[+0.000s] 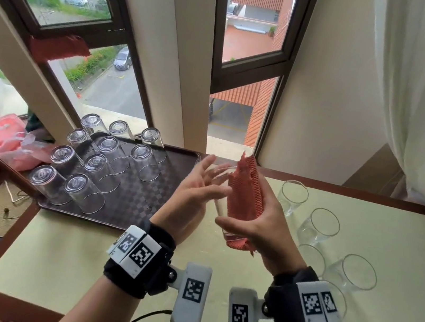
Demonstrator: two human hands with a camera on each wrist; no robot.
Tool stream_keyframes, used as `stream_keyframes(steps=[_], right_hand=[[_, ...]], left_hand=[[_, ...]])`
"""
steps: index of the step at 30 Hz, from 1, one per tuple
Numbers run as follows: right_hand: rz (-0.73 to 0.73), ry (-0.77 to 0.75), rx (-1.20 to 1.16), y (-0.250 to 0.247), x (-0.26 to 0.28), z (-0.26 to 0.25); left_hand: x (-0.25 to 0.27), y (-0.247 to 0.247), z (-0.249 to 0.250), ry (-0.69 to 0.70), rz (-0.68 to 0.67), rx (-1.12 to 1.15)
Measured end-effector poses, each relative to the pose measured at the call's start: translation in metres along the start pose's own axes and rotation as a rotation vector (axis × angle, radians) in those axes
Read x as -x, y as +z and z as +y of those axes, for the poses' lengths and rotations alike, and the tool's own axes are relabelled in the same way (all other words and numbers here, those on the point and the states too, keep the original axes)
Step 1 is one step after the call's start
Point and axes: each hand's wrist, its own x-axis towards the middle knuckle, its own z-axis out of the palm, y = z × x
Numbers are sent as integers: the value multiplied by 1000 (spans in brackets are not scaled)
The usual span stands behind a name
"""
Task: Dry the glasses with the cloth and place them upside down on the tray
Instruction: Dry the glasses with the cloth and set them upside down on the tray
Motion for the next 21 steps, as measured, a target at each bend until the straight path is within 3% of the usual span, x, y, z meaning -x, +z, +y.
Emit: stream_keyframes(steps=[3, 6, 9, 11, 15, 17, 21], right_hand=[[-14, 6, 29, 7, 0, 5], [-83, 65, -98, 9, 2, 6], [-196, 115, -302, 7, 5, 7], [-190, 124, -356, 4, 5, 6], [-43, 23, -90, 0, 1, 2], [-18, -27, 25, 3, -1, 1], [-57, 9, -50, 9, 0, 1]], left_hand=[[-1, 7, -6, -41, -2, -80], [0, 6, -10, -57, 30, -40], [5, -1, -11, -70, -36, 69], [7, -3, -8, -77, -89, 66], [3, -4, -2, -81, 13, 34], [2, 4, 0, -88, 3, 6], [1, 14, -4, -71, 75, -17]])
